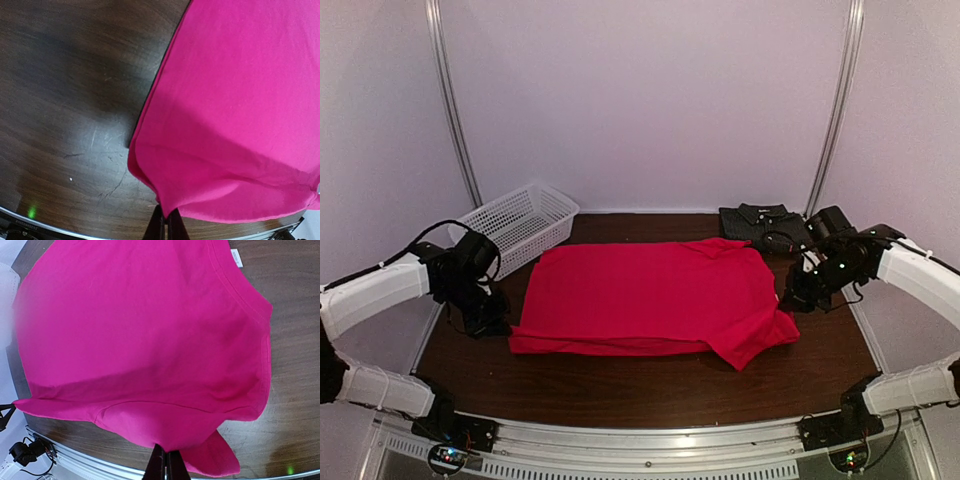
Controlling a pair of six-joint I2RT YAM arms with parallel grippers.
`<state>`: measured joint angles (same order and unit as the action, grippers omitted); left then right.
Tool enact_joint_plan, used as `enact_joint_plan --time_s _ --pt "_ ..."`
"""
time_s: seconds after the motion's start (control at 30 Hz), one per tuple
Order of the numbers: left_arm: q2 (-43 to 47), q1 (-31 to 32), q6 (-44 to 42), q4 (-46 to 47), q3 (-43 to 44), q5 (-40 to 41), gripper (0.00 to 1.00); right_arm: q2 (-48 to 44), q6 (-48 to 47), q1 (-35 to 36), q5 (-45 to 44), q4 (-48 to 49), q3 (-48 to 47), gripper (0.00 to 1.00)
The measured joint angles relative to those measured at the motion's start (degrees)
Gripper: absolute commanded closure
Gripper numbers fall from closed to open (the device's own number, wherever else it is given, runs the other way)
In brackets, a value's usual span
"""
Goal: Fold and stack the mixed laundry pile
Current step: Fold the flattened T-shirt at the center of the board.
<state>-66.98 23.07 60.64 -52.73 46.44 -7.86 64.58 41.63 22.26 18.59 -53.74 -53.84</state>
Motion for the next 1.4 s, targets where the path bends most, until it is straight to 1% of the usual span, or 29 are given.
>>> enact_joint_plan --time_s 0.1,0.33,0.53,0.57,0.8,1.23,1.4 --pt "-3.85 -0.33 -1.57 0.72 1.53 -0.09 1.00 4.15 -2.82 -2.45 1.01 0.59 -3.15 1.00" --pt "-10.75 -1.66 -3.87 3.37 4.96 0.04 1.00 15.10 -7.76 -5.07 2.67 2.21 -11.10 1.00" --pt "-14.56 -2.84 -5.20 4.42 6.93 0.17 1.00 20.94 -10.88 -6.58 3.23 2.82 -14.23 1.00" --pt "-16.33 -2.89 -5.86 5.31 7.65 0.17 1.00 22.34 -11.93 -7.21 3.23 2.95 -14.60 1.00" --pt "-20.28 -3.30 -7.37 6.58 9.81 0.57 1.00 24.44 -13.42 -9.44 3.56 3.15 -15.52 1.00" --pt "-23.56 -4.98 -10.03 7.96 10.71 1.40 1.00 29.00 -13.42 -9.55 4.81 5.05 -16.79 1.00" --pt "-24.11 -6.16 -11.58 8.92 10.88 1.53 0.95 32.65 -13.38 -9.55 4.83 6.38 -19.02 1.00"
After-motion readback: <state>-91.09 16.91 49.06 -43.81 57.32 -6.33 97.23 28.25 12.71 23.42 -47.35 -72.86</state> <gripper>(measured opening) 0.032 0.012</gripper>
